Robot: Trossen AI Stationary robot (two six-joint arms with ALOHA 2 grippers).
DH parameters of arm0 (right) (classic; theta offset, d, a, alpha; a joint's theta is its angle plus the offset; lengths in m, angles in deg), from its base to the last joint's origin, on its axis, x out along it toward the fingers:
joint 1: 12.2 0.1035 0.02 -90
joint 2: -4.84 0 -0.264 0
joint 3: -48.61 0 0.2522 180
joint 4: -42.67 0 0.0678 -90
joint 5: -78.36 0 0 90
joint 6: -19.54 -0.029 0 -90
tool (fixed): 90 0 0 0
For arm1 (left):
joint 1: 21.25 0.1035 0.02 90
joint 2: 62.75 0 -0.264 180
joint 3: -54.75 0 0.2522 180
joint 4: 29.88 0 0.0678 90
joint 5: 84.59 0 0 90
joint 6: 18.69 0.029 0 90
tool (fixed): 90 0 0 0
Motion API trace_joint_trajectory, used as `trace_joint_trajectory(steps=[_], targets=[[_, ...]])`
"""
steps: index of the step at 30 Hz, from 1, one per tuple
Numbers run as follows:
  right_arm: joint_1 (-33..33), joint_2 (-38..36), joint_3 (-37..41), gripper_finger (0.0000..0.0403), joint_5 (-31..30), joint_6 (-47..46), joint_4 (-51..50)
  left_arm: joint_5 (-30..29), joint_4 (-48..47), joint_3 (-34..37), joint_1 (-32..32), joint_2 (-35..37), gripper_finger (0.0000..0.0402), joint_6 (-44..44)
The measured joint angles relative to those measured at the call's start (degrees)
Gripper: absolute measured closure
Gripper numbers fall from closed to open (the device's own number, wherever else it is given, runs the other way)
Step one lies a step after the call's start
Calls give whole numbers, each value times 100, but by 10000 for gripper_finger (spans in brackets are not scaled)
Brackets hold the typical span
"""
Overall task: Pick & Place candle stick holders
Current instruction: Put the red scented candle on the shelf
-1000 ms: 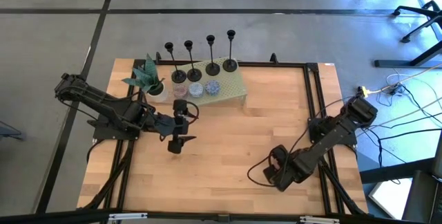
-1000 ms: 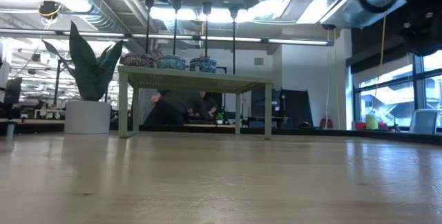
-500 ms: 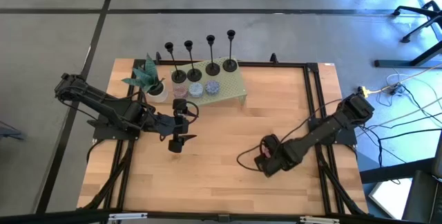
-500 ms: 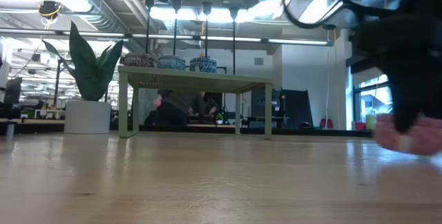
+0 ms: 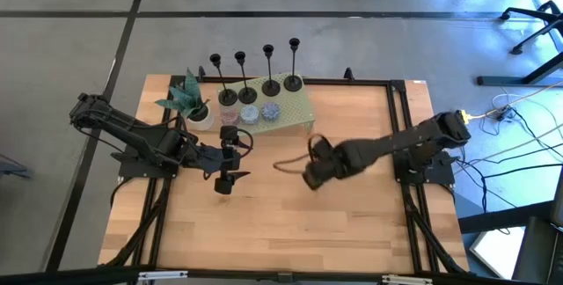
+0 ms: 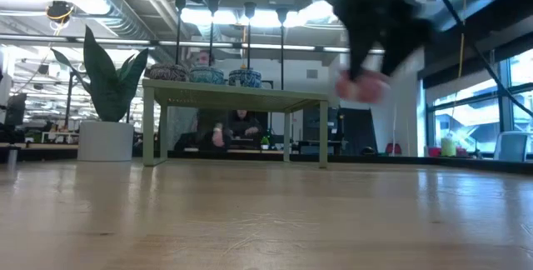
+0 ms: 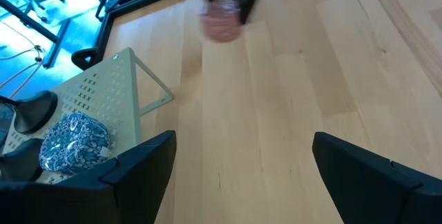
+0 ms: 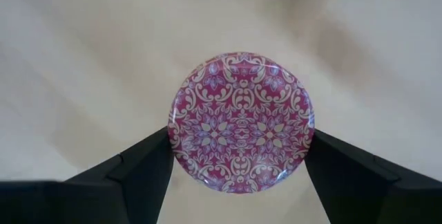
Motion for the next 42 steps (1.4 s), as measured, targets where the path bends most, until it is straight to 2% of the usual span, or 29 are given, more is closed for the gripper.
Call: trace_joint_trajectory(steps=[3, 8, 14, 19, 29, 42], targets=[[-455, -2, -496, 100, -197, 814, -9, 0, -2, 1, -1, 0, 64, -2], [-1236, -2, -1038, 100, -183, 1820, 23, 2, -2, 0, 0, 0, 64, -4], [-2094, -2, -1149, 100, 209, 2715, 418, 2, -2, 0, -2, 0, 64, -21], [-2560, 39, -1149, 100, 705, 3293, 943, 1, -2, 0, -1, 0, 64, -25], [-2994, 301, -1151, 100, 893, 3694, 1058, -559, -4, 0, 0, 0, 64, -55], [-3155, 448, -1164, 93, 1108, 4031, 1092, -614, 15, 0, -2, 2, 64, -72]])
